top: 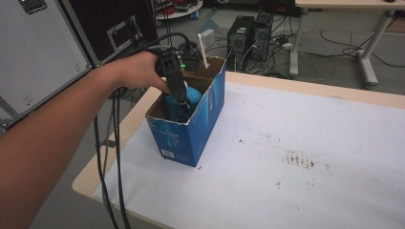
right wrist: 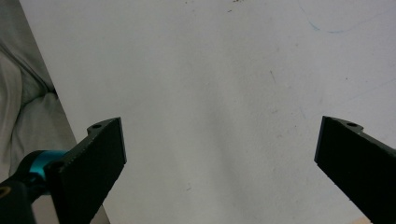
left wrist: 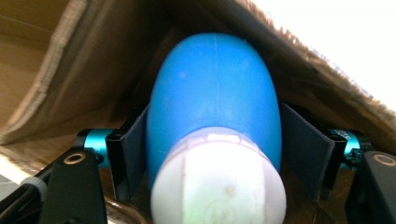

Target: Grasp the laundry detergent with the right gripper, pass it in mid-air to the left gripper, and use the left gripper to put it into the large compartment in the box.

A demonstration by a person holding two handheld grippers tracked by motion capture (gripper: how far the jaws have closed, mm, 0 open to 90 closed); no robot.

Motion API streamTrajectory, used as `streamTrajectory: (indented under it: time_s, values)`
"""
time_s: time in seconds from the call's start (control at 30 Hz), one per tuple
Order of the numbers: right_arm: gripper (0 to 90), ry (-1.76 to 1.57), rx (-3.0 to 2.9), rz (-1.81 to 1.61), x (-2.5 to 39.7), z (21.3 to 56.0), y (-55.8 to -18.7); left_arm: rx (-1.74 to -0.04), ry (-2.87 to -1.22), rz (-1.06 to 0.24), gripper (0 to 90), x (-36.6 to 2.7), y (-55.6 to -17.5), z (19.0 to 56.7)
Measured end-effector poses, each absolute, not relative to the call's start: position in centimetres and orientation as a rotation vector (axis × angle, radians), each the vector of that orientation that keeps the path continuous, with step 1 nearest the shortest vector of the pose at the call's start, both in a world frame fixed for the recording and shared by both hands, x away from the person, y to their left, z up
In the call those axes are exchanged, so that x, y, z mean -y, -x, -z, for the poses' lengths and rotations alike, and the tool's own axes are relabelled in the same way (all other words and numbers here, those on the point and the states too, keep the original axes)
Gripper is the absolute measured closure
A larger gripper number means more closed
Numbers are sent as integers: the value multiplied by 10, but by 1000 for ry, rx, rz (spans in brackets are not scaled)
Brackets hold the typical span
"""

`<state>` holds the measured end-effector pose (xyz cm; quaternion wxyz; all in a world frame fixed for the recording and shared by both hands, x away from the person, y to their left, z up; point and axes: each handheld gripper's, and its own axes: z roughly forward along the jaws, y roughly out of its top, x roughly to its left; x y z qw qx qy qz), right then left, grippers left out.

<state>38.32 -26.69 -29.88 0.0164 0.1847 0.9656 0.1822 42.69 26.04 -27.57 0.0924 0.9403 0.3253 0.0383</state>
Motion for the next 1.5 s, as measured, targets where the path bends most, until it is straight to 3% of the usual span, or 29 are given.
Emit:
streamTrajectory:
  time_s: [0.4,0.47,0.6,0.83,1.1,1.3,1.5]
  values:
    - [13,-571,-2996,-577,266,296,-380,-949,-2627,-174,253,-267,-417,226]
    - [14,-566,-2996,-579,265,295,-379,-940,-2605,-198,203,-266,-415,214]
    - [14,-565,-2986,-588,266,293,-377,-888,-2585,-225,194,-257,-409,196]
    - [14,-571,-2972,-598,267,291,-373,-795,-2599,-308,193,-224,-404,180]
    - [13,-565,-2956,-618,269,288,-370,-689,-2589,-225,187,-180,-407,178]
    - [14,-570,-2939,-633,273,286,-368,-567,-2651,-210,48,-142,-404,183]
    - [14,-571,-2932,-639,273,286,-366,-490,-2668,-233,15,-113,-404,183]
